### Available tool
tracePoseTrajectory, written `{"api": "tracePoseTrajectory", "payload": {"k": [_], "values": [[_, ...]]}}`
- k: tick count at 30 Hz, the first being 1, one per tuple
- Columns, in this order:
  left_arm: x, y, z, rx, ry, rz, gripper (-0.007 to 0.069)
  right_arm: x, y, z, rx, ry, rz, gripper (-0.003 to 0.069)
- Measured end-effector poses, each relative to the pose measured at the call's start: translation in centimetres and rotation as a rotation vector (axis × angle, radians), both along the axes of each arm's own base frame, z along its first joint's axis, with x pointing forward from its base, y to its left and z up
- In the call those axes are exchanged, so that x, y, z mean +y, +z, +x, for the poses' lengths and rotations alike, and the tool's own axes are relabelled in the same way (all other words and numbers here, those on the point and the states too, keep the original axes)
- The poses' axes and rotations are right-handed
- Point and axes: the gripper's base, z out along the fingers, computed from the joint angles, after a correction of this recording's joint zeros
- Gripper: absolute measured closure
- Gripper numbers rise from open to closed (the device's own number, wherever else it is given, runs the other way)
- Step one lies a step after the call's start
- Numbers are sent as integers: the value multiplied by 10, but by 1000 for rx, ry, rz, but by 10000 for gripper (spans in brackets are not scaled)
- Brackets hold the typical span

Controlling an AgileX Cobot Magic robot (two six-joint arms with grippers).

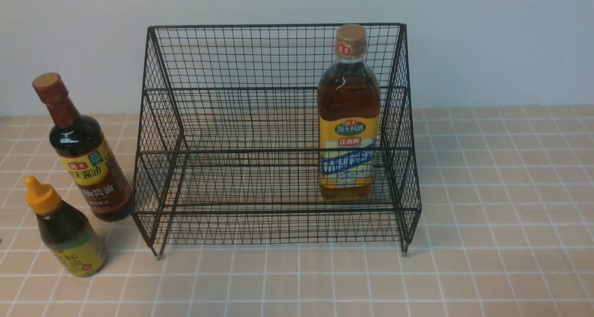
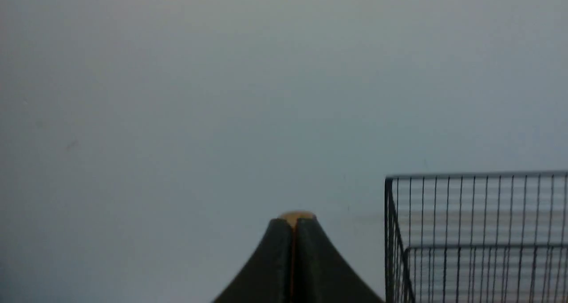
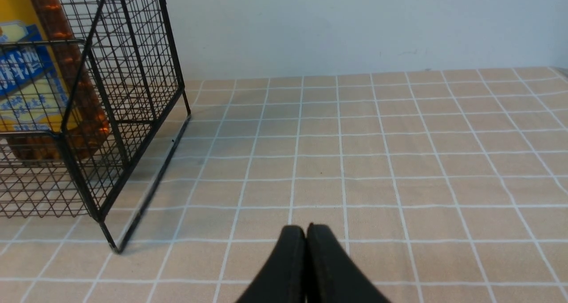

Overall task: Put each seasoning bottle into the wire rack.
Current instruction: Use the left arm to grab the condiment bottle closest to it

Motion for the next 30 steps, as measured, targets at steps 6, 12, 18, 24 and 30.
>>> {"api": "tracePoseTrajectory", "payload": {"k": [6, 12, 18, 24, 30], "values": [[6, -26, 39, 171, 93, -52, 513, 0, 0, 0, 0, 0, 0, 673], [9, -41, 55, 228, 140, -81, 327, 0, 0, 0, 0, 0, 0, 673], [-2, -52, 67, 277, 34, -31, 109, 0, 0, 0, 0, 0, 1, 673], [4, -65, 79, 280, 115, -54, 82, 0, 0, 0, 1, -2, 11, 673], [7, -76, 88, 301, 157, -52, 83, 0, 0, 0, 1, -2, 10, 673]]}}
